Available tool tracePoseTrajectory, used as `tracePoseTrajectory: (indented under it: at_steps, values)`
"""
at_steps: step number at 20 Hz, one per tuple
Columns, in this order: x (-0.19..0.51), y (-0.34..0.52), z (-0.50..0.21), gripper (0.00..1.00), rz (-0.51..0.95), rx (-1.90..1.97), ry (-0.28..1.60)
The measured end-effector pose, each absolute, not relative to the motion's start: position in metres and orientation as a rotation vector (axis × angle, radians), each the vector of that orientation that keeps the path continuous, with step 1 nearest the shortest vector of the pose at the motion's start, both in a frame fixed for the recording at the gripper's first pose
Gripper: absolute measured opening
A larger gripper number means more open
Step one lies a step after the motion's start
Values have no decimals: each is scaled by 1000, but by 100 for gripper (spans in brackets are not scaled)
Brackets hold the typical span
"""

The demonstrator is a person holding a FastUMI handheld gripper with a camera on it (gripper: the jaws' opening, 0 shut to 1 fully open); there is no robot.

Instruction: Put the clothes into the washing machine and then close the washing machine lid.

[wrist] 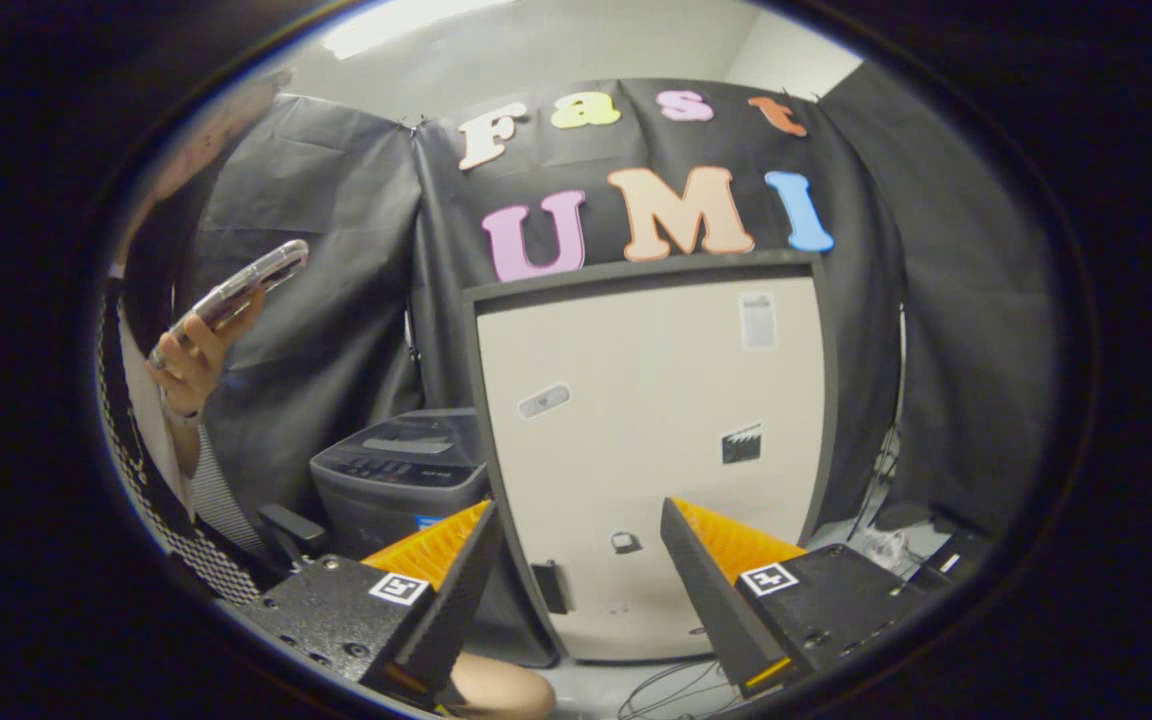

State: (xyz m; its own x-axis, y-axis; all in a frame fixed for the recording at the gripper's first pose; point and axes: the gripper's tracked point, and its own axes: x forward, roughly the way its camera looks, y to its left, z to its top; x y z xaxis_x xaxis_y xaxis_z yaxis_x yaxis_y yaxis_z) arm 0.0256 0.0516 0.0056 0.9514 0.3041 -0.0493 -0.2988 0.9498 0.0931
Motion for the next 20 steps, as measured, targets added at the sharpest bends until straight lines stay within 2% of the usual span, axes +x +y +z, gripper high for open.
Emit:
tracePoseTrajectory:
  at_steps: [10, 20]
  values:
    - [-17, 82, 10, 97, 384, 124, 93]
    - [-15, 49, -22, 96, 340, -37, 195]
